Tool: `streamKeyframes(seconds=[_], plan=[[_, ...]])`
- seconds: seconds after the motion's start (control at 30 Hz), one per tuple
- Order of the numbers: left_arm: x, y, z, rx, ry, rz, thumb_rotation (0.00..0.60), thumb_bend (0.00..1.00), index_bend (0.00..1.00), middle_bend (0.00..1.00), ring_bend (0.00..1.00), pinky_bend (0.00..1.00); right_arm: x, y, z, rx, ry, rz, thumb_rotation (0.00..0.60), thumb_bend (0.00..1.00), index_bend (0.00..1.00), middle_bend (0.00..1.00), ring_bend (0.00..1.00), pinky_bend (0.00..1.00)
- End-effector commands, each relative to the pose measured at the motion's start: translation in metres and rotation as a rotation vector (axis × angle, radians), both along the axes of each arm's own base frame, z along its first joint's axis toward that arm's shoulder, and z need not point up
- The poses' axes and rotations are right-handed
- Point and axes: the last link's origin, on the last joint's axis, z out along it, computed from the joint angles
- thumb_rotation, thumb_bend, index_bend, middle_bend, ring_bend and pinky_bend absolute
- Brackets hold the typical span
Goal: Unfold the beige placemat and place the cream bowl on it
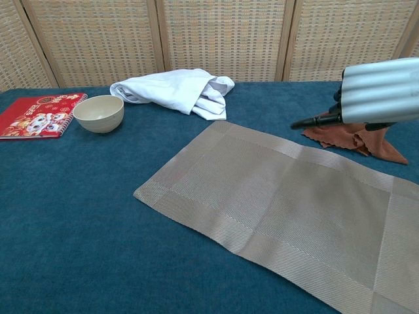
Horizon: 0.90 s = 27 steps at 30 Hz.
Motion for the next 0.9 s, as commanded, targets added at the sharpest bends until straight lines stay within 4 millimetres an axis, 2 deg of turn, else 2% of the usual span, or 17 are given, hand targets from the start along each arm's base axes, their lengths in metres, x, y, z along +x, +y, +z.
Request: streamKeyframes(seconds=[0.03, 0.13, 0.2, 0.27, 0.33, 0.47, 0.5, 0.53, 0.57, 0.73, 0.9], plan=[[0.0, 0.001, -0.001, 0.003, 0.002, -0.014, 0.6, 0.0, 0.0, 0.0, 0.0, 0.0, 0.005, 0.004, 0.011, -0.028, -0.105, -0.014, 0.6, 0.11, 0.04, 0.68, 0.73, 1.0], [0.001, 0.002, -0.004, -0.009, 0.004, -0.026, 0.6, 0.0, 0.0, 0.0, 0.0, 0.0, 0.007, 0.009, 0.025, -0.053, -0.202, -0.027, 0.6, 0.09, 0.06, 0.63, 0.69, 0.97], [0.003, 0.002, -0.006, -0.016, 0.009, -0.036, 0.6, 0.0, 0.0, 0.0, 0.0, 0.0, 0.007, 0.013, 0.039, -0.075, -0.264, -0.034, 0.6, 0.06, 0.06, 0.56, 0.63, 0.91], [0.004, 0.001, -0.008, -0.021, 0.014, -0.045, 0.6, 0.0, 0.0, 0.0, 0.0, 0.0, 0.004, 0.017, 0.052, -0.095, -0.301, -0.035, 0.6, 0.03, 0.06, 0.46, 0.54, 0.79], [0.007, 0.001, -0.011, -0.028, 0.02, -0.058, 0.6, 0.0, 0.0, 0.0, 0.0, 0.0, -0.002, 0.023, 0.067, -0.12, -0.34, -0.044, 0.6, 0.0, 0.06, 0.34, 0.42, 0.62], [0.013, 0.003, -0.018, -0.043, 0.059, -0.109, 0.6, 0.0, 0.0, 0.0, 0.0, 0.0, -0.017, 0.036, 0.091, -0.169, -0.41, -0.08, 0.6, 0.0, 0.05, 0.15, 0.2, 0.39], [0.016, 0.005, -0.02, -0.047, 0.078, -0.136, 0.6, 0.0, 0.0, 0.0, 0.0, 0.0, -0.023, 0.04, 0.099, -0.191, -0.441, -0.101, 0.6, 0.0, 0.04, 0.1, 0.13, 0.33], [0.026, 0.009, -0.025, -0.054, 0.115, -0.2, 0.6, 0.0, 0.0, 0.0, 0.0, 0.0, -0.037, 0.049, 0.111, -0.246, -0.516, -0.18, 0.6, 0.0, 0.03, 0.05, 0.06, 0.26], [0.032, 0.013, -0.029, -0.058, 0.137, -0.243, 0.598, 0.0, 0.0, 0.0, 0.0, 0.0, -0.049, 0.058, 0.116, -0.284, -0.579, -0.25, 0.6, 0.0, 0.02, 0.03, 0.03, 0.23], [0.047, 0.025, -0.042, -0.076, 0.181, -0.356, 0.578, 0.0, 0.0, 0.0, 0.0, 0.0, -0.071, 0.088, 0.121, -0.36, -0.752, -0.462, 0.6, 0.0, 0.0, 0.0, 0.0, 0.1], [0.063, 0.032, -0.059, -0.122, 0.245, -0.46, 0.564, 0.0, 0.0, 0.0, 0.0, 0.0, -0.085, 0.123, 0.111, -0.386, -0.926, -0.705, 0.6, 0.0, 0.0, 0.0, 0.0, 0.07]])
